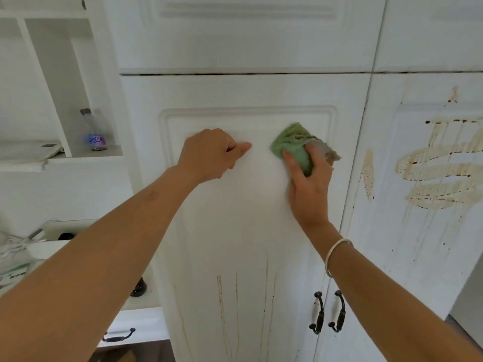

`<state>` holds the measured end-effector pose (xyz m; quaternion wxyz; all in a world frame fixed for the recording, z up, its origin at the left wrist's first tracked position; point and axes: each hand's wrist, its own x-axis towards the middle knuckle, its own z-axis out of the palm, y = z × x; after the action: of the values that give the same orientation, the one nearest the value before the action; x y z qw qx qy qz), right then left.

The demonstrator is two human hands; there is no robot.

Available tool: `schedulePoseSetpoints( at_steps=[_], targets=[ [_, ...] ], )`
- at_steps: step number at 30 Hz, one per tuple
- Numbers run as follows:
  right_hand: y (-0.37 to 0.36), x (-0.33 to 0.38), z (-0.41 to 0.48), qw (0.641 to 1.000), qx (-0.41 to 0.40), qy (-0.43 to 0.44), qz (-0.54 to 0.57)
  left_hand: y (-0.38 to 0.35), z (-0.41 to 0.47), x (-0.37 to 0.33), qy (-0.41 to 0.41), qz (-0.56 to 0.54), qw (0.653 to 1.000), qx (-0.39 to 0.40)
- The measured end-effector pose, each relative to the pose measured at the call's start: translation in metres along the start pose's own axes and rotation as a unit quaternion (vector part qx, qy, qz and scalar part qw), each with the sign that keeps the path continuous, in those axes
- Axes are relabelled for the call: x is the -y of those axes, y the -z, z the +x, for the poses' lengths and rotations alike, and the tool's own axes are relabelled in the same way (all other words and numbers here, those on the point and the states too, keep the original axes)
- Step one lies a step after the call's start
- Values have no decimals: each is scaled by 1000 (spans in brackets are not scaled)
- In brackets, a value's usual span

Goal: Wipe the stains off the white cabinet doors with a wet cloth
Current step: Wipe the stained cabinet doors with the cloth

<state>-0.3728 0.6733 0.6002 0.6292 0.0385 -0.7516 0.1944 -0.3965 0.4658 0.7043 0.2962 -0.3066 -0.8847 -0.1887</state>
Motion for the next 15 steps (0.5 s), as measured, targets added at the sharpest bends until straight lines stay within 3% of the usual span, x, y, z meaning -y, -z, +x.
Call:
schedulePoseSetpoints(
  at_steps=[4,10,15],
  targets=[
    [-15,-7,-86,998,20,-60,-3,-2,-1,2,-2,5,1000,-4],
    [-12,-17,-225,977,142,-159,-7,-3,0,3,-12,12,1000,-3],
    [-13,-7,-195,974,127,-186,27,-3,0,1,-8,18,1000,-12]
  ],
)
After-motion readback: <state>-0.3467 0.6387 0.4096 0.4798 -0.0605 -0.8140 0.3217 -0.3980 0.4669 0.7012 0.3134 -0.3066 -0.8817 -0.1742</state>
